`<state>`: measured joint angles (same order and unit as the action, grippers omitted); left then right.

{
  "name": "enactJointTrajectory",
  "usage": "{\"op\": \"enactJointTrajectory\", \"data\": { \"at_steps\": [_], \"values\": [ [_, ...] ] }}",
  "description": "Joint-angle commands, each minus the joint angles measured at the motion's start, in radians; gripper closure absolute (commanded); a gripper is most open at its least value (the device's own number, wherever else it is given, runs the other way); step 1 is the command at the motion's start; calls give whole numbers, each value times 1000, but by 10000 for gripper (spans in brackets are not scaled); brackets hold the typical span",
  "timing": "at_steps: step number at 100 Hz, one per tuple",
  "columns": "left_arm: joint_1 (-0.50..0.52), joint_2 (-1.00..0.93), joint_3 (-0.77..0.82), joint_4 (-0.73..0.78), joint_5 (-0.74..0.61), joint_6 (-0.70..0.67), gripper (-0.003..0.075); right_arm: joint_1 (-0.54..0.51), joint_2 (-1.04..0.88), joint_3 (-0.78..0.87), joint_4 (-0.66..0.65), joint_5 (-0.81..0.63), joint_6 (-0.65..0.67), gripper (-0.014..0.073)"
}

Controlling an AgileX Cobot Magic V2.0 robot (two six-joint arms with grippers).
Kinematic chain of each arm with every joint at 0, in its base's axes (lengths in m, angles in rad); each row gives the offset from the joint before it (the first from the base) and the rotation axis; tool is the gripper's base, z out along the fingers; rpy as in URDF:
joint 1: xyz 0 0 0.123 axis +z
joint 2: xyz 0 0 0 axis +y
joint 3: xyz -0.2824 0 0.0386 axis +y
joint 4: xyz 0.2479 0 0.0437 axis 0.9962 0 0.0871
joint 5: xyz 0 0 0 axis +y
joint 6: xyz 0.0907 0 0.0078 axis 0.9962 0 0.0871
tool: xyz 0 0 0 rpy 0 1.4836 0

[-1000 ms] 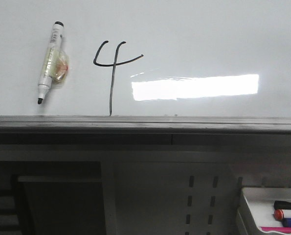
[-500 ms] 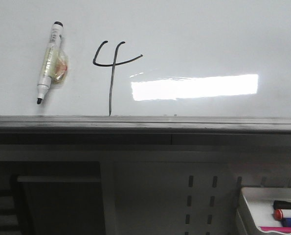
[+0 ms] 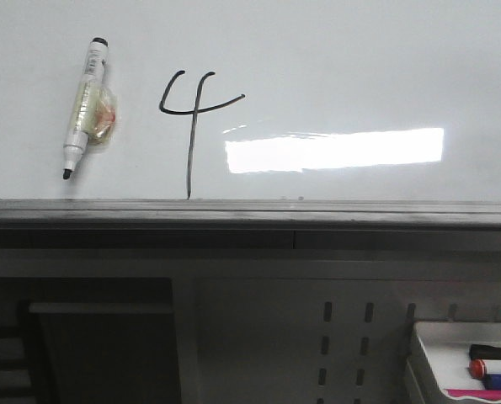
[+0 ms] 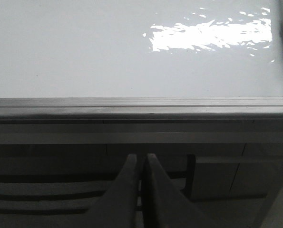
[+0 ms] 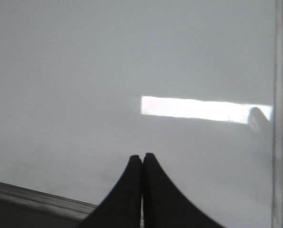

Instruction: Write number 4 on whiteboard

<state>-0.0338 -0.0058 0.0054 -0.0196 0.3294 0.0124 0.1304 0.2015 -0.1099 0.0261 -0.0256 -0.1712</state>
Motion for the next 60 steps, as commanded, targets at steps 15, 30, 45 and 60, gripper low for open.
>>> {"op": "enactJointTrajectory", "data": {
  "at_steps": [15, 30, 45, 60],
  "values": [
    [3, -24, 32, 1, -66, 2, 741, -82, -57, 80, -143, -62, 158, 658],
    [3, -24, 32, 1, -66, 2, 741, -82, -137, 143, -148, 57, 171, 658],
    [3, -24, 32, 1, -69, 2, 741, -85, -227, 145, -146, 188, 171, 658],
    [3, -24, 32, -1, -67, 2, 741, -85, -227, 145, -146, 255, 171, 658]
  ]
}}
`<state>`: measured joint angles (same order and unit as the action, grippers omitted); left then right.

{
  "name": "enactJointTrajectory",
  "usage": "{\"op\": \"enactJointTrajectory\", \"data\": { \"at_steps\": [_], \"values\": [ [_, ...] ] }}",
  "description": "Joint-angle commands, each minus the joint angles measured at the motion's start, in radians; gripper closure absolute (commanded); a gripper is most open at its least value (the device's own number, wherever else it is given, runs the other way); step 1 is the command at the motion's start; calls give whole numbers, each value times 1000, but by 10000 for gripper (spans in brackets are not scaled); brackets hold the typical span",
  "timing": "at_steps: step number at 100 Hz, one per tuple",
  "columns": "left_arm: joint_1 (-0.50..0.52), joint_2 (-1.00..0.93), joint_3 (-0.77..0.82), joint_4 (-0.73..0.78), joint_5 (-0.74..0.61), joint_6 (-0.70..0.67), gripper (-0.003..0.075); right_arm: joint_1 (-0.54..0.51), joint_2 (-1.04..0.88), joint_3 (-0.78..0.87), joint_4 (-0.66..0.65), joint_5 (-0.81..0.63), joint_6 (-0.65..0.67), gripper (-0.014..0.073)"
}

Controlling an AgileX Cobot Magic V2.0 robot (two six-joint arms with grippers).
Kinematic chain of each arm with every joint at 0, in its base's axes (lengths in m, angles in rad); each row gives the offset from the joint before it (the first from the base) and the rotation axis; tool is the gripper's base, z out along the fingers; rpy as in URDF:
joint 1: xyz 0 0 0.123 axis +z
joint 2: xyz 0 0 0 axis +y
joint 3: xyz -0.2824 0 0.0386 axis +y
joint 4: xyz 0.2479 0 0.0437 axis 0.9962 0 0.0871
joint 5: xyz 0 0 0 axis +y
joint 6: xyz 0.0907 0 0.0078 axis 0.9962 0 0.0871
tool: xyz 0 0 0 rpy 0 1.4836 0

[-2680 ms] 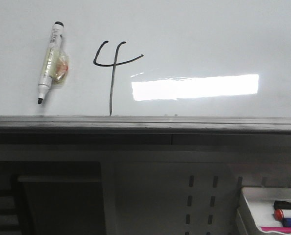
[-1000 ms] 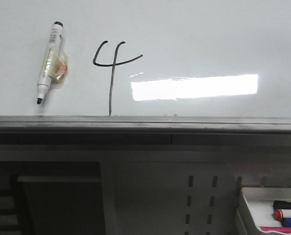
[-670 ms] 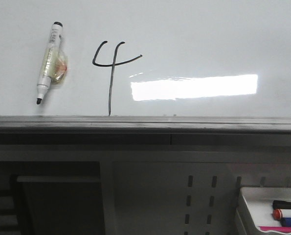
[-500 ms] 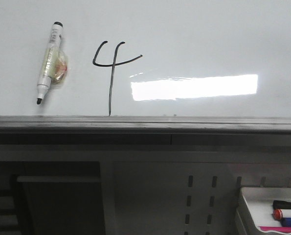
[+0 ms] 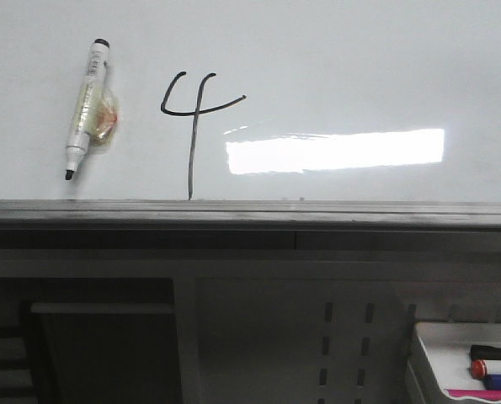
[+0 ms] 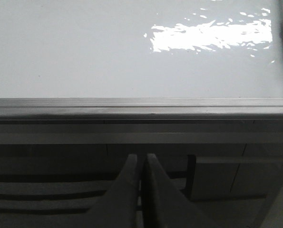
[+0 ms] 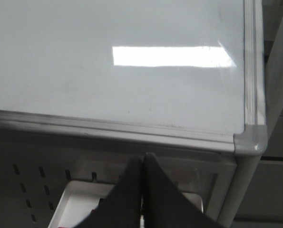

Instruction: Write number 4 on whiteboard

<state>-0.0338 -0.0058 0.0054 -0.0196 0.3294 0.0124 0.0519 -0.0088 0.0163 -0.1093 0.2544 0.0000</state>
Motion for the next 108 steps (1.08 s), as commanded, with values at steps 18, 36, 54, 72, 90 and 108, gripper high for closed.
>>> {"op": "enactJointTrajectory", "data": {
  "at_steps": [18, 36, 54, 72, 90, 108],
  "values": [
    [3, -24, 32, -1, -67, 2, 741, -6, -17, 19, -10, 61, 0, 658],
    [3, -24, 32, -1, -67, 2, 741, -6, -17, 19, -10, 63, 0, 658],
    [3, -24, 32, -1, -67, 2, 741, -6, -17, 19, -10, 63, 0, 658],
    [3, -24, 32, -1, -67, 2, 741, -6, -17, 19, -10, 63, 0, 658],
    [3, -24, 32, -1, -67, 2, 741, -6, -17, 19, -10, 63, 0, 658],
    [3, -24, 32, -1, -67, 2, 741, -6, -17, 19, -10, 63, 0, 658]
  ]
}}
